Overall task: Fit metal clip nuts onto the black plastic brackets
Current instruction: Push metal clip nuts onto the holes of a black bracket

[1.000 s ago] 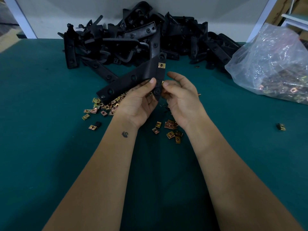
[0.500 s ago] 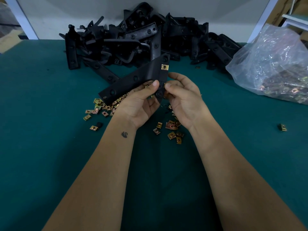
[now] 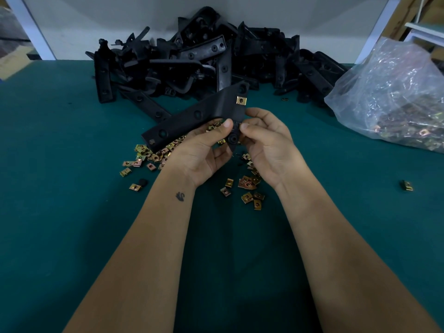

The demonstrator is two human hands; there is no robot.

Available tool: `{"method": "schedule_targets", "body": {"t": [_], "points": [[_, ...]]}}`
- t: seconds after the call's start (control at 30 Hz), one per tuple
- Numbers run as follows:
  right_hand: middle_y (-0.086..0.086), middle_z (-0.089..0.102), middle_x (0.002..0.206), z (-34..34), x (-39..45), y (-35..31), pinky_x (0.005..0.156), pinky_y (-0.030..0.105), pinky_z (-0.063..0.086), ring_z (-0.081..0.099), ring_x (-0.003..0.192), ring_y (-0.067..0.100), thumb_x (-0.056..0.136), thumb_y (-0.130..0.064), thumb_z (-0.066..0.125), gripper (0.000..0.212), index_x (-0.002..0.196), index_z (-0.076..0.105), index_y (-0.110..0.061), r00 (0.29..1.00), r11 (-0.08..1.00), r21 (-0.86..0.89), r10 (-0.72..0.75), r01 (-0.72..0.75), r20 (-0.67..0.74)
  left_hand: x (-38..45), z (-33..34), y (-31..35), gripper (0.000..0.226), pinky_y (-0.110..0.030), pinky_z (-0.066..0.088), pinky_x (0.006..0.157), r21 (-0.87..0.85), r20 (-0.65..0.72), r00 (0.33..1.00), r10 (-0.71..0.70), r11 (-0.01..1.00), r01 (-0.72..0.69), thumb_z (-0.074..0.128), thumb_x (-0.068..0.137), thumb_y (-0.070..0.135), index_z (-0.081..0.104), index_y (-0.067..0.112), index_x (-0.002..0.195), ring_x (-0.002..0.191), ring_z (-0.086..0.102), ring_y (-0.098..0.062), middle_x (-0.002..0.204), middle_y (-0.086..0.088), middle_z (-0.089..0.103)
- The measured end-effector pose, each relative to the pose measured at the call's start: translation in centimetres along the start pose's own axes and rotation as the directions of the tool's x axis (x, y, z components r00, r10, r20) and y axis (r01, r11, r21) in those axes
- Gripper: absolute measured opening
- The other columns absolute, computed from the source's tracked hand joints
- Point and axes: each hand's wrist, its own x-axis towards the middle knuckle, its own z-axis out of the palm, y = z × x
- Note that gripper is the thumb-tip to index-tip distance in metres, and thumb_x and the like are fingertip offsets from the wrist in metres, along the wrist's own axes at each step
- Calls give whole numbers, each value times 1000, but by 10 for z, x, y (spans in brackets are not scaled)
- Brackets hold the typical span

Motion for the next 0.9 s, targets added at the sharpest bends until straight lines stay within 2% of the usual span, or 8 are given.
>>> {"method": "schedule_targets", "body": {"t": [0.17, 0.33, 0.53, 0.7, 0.8, 0.9], "points": [[5, 58, 73, -1, 0, 1, 73, 23, 51, 60, 71, 13, 90, 14, 52, 24, 106, 57, -3, 1000, 1000, -27, -1, 1, 6, 0, -1, 0, 18, -17, 54, 59, 26, -18, 1000, 3, 1000, -2, 69, 87, 17, 64, 18, 105, 68, 67, -6, 86, 6, 71], [-2, 58, 67, -3, 2, 2, 75, 23, 50, 59, 68, 9, 90, 15, 52, 27, 105, 57, -6, 1000, 992, -122, -3, 5, 19, 1, 0, 0, 11, -18, 53, 58, 141, -64, 996, 63, 989, -53, 71, 87, 14, 66, 19, 95, 69, 67, -6, 79, 7, 73], [5, 65, 86, -1, 2, 4, 85, 25, 52, 64, 83, 15, 90, 14, 53, 27, 109, 57, -5, 1000, 998, -55, 3, -1, 28, 2, 2, -3, 27, -20, 54, 61, 94, -60, 997, 55, 994, -49, 72, 85, 15, 63, 17, 110, 73, 70, -6, 86, 7, 75], [2, 67, 79, 2, 3, 5, 82, 23, 53, 66, 82, 11, 89, 11, 56, 30, 116, 57, -2, 1000, 1000, -10, -16, 16, -12, 5, 2, -9, 23, -19, 54, 63, 11, -47, 994, 96, 995, -96, 71, 87, 16, 65, 19, 108, 76, 70, -6, 90, 5, 75], [7, 68, 85, 5, 3, 5, 80, 26, 54, 66, 85, 15, 91, 7, 57, 29, 118, 59, -4, 999, 999, -10, -33, 33, -15, 6, 3, -11, 8, -17, 53, 61, -56, -32, 995, 97, 994, -99, 65, 92, 19, 68, 18, 100, 71, 69, -4, 83, 7, 74], [10, 70, 88, 9, 1, 5, 76, 27, 55, 66, 80, 17, 95, -1, 55, 16, 107, 64, -6, 996, 998, 15, -61, 62, -65, 7, 3, -10, 22, -16, 52, 56, -148, -72, 996, 44, 988, -54, 56, 99, 31, 70, 14, 94, 63, 66, -5, 76, 4, 73]]}}
